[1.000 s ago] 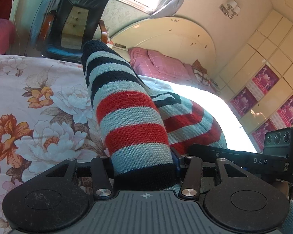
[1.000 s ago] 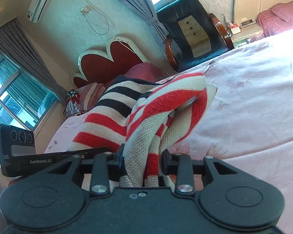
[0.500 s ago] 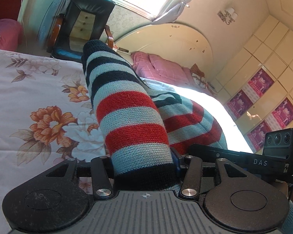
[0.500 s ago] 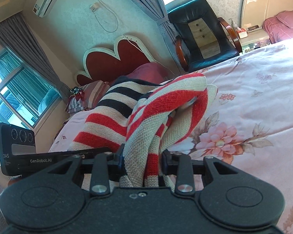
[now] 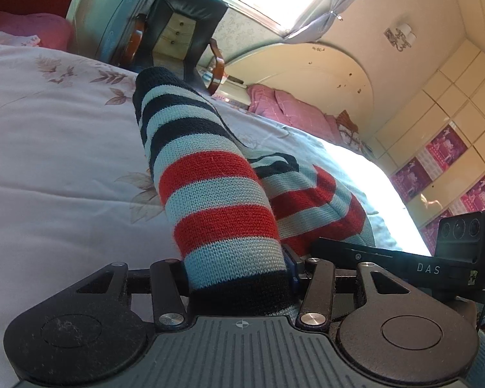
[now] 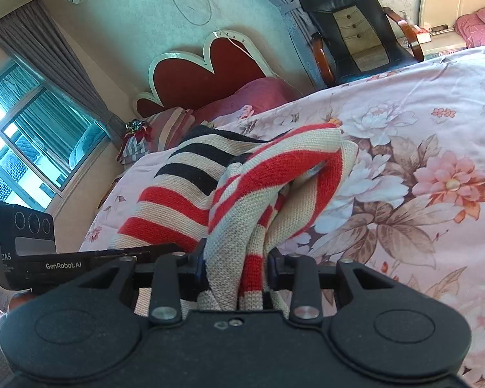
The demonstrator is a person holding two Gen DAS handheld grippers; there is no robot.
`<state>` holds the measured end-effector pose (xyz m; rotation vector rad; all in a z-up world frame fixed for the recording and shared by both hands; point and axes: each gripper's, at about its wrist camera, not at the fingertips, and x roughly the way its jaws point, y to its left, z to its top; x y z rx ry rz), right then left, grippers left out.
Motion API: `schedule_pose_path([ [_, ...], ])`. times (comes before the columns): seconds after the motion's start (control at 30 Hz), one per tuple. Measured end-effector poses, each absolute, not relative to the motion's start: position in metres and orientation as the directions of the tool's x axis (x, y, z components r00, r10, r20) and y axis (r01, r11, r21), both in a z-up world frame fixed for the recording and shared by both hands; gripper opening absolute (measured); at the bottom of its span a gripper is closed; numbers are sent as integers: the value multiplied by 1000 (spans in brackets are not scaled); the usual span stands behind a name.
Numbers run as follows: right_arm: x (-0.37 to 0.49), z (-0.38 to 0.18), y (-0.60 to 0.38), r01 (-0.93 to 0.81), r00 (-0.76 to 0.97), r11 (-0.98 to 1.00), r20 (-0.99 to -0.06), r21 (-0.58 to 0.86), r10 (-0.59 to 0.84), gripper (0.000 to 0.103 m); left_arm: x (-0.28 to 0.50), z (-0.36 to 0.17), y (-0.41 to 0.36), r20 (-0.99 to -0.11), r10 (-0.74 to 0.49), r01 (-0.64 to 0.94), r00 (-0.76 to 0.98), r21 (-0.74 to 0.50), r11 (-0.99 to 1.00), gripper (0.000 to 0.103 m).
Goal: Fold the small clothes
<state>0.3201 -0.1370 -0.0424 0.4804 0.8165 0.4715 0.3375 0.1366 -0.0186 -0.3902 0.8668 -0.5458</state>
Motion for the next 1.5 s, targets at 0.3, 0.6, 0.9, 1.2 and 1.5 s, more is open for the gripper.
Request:
schedule_pose_path([
  [0.3,327,-61,-95,-226,558,792,-591,567,582,34,332,-52,177,-593,-586,243,551,-558,793,49],
  [0.6,330,-113,-102,-143,496,805,-662,576,561,36,337,-100,183,-639,-570,183,516,-568,803,57],
  [0.9,329,-133,-122,-83,487,737,-618,670,617,41,337,-111,182,-638,-559,188,530,-554,811,70],
  [1.2,320,-70,-143,-131,618,856,-634,500,465,19,328,-74,232,-602,-508,162,616,-535,829,74],
  [1.5,359,-70,-87,-239,632,931,-683,276,365,16,373,-72,162,-688,-432,338,584,-277,899,73],
])
